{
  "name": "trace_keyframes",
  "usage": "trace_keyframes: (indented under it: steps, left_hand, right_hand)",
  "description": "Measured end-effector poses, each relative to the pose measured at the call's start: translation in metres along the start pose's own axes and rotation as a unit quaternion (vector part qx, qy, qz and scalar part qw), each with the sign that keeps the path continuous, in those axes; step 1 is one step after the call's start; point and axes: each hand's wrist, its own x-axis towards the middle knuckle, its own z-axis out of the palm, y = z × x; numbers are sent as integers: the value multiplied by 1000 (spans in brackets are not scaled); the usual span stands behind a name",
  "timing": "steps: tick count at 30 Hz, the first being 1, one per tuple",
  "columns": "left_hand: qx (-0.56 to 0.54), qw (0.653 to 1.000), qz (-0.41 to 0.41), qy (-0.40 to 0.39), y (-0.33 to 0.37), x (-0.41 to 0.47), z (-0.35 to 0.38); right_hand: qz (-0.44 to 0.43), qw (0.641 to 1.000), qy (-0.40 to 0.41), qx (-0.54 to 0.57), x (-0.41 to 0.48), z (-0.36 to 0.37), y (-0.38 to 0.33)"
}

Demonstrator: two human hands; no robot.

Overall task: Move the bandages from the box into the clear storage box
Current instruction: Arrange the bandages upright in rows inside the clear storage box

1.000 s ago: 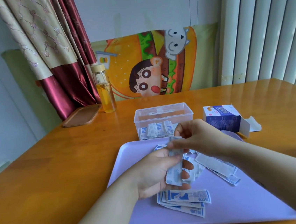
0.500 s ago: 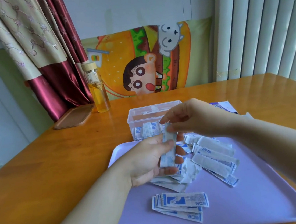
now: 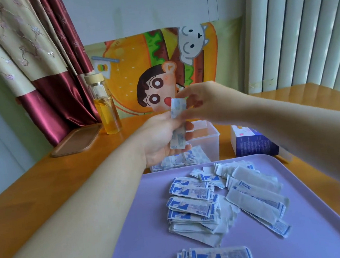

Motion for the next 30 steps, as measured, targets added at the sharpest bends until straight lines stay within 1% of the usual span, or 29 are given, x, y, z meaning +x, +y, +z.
trace_keyframes:
  steps: [2,4,6,8,10,12,14,16,17,19,22,23,27,30]
  left_hand:
    - [28,1000,2,0,2,12,-3]
    - [55,998,2,-7,2,25,-5]
    - [96,995,3,-13,0,39,-9]
    - [187,982,-3,-10,-3,59,-16]
    - [318,948,-19,3,-8,77,-23]
    - [415,909,-37,8,-16,93,-29]
    - [484,873,-59,-26,-22,103,-31]
    - [552,827,-83,-69,-28,110,-29]
    - [580,807,-84,-72,-32,116,-30]
    - [606,786,-89,-80,-38,124,-32]
    - [634,756,-102,-129,-45,135,-35]
    - [632,755,-106,-136,-48,139,-36]
    - [604,775,-128,-137,-54,150,-38]
    - [595,780,-135,-137,-56,152,-37]
  right_hand:
    - [16,998,29,46,13,0,9]
    - [21,997,34,62,24,1,17]
    - [22,999,37,23,36,3,24]
    - [35,998,43,-16,50,7,35]
    - [70,997,20,-36,62,11,46]
    - [112,989,-39,-89,73,18,59]
    - [142,973,-101,-152,81,25,68]
    - [158,959,-154,-175,88,32,73]
    - [173,951,-185,-176,92,36,75]
    - [206,927,-239,-202,97,46,76]
    - [225,908,-273,-226,104,63,85]
    - [227,903,-284,-228,106,67,87]
    - [232,892,-300,-246,103,77,85]
    - [207,896,-289,-268,97,77,82]
